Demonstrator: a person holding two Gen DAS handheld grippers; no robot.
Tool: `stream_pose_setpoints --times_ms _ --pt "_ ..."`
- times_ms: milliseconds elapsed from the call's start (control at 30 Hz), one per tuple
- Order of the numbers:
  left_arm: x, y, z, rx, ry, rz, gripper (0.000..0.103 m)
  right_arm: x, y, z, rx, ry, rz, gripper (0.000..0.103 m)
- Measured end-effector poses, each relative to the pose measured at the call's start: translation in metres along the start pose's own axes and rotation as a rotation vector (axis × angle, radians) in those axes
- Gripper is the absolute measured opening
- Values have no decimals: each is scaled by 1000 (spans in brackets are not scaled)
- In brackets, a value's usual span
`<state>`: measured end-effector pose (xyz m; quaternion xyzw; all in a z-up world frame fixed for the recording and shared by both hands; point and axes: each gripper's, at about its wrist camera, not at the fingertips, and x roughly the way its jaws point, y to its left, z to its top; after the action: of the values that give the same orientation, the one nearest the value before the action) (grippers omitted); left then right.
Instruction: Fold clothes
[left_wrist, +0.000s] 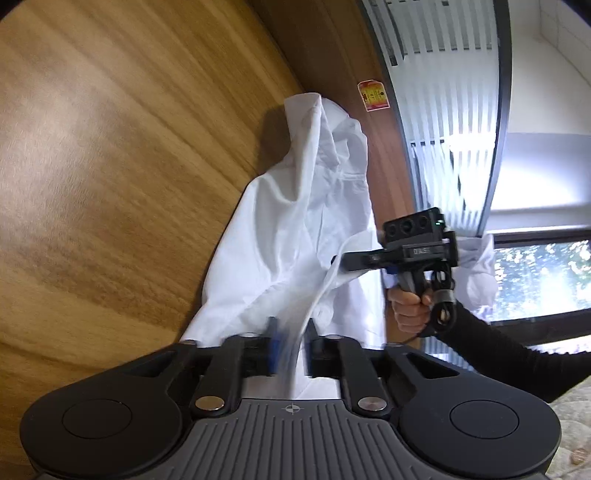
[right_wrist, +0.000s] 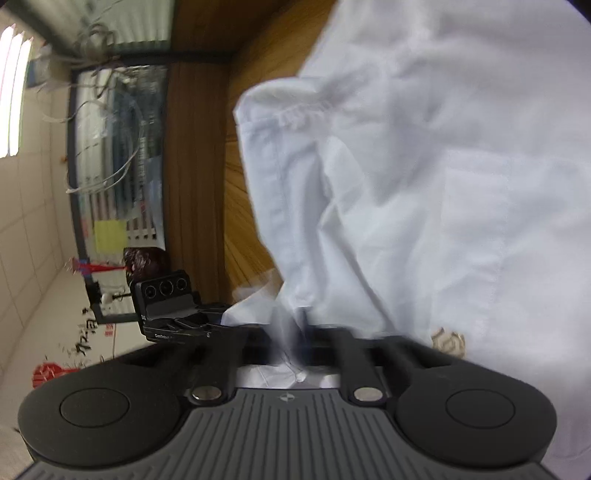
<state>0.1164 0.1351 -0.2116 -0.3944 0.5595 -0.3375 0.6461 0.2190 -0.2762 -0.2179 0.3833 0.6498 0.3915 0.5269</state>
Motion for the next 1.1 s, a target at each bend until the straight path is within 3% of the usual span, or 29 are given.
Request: stream_pose_setpoints --times_ms 133,300,400,600,700,733,833,933,1000,1100 --pt "-11 15 -5 -33 -5 -24 5 0 -13 -3 90 6 -53 3" --pt "-9 18 -8 -19 21 44 4 0 -26 -6 149 23 -171 2" --pt "-5 18 -5 -12 56 85 4 2 -18 -8 99 32 -237 2" --pt "-5 4 3 46 70 189 8 15 12 -11 -101 43 -377 1" --pt "-9 -21 1 149 38 289 14 10 26 -22 -202 13 -450 5" --pt "-12 -28 0 174 26 317 23 8 31 -27 -233 -1 -475 8" --pt "-25 -46 -7 250 -7 398 26 0 45 -42 -326 -46 -550 17" --pt "-39 -67 -16 329 -62 456 26 -7 60 -58 -437 -96 -641 49" --pt "-43 -82 -22 394 -91 510 26 -11 71 -68 -532 -136 -724 48" --pt "-40 -106 -30 512 -102 589 26 -6 85 -88 -704 -131 -746 48"
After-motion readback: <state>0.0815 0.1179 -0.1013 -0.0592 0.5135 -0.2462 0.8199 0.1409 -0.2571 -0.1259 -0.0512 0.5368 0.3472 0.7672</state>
